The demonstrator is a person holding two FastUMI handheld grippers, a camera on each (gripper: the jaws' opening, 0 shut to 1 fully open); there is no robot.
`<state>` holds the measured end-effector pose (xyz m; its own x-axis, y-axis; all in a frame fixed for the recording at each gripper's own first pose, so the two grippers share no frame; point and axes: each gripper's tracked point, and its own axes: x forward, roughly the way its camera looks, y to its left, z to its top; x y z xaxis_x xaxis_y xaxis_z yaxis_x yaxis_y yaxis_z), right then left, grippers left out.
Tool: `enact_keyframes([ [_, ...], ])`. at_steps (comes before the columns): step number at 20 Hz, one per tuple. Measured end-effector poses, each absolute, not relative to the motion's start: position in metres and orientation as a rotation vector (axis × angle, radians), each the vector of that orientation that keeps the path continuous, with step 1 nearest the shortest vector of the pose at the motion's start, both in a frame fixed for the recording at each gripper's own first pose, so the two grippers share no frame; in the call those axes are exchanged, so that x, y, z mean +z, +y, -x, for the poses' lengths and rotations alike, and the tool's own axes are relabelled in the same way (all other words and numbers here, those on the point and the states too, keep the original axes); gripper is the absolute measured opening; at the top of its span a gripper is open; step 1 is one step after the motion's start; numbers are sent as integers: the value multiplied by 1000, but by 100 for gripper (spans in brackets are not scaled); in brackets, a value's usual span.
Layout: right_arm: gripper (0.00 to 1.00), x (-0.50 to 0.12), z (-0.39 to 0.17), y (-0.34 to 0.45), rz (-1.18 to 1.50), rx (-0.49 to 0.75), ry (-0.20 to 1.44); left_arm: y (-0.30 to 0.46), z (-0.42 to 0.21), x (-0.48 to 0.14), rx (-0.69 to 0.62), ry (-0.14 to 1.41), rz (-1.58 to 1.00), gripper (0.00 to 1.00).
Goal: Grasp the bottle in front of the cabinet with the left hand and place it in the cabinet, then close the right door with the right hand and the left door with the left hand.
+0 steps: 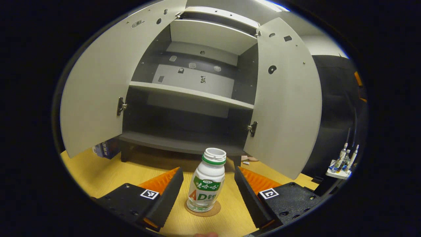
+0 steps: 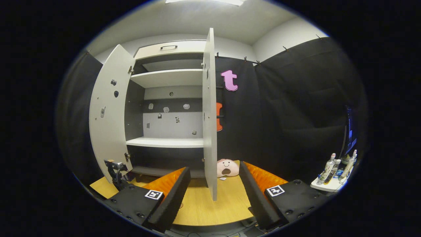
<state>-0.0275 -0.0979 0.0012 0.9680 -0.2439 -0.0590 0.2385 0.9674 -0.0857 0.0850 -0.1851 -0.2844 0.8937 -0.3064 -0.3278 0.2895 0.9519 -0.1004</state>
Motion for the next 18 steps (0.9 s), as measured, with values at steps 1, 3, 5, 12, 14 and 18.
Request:
enact_keyframes([
  [1,98,-1,22,-101,77,-239,75,-183,-86,-299,-295,363,28,96],
  [3,98,-7,10,-107,75,-217,94,-181,-88,-324,-273,404,-1,96],
  [5,98,-12,-2,-112,77,-191,103,-181,-92,-339,-258,422,-13,96],
  [12,98,-32,-39,-128,57,-66,127,-187,-89,-335,-274,476,6,72],
  [14,98,-38,-43,-132,45,-27,130,-180,-76,-319,-241,515,-6,72],
  [18,98,-53,-51,-139,-9,43,138,-176,-56,-250,-194,472,57,72],
])
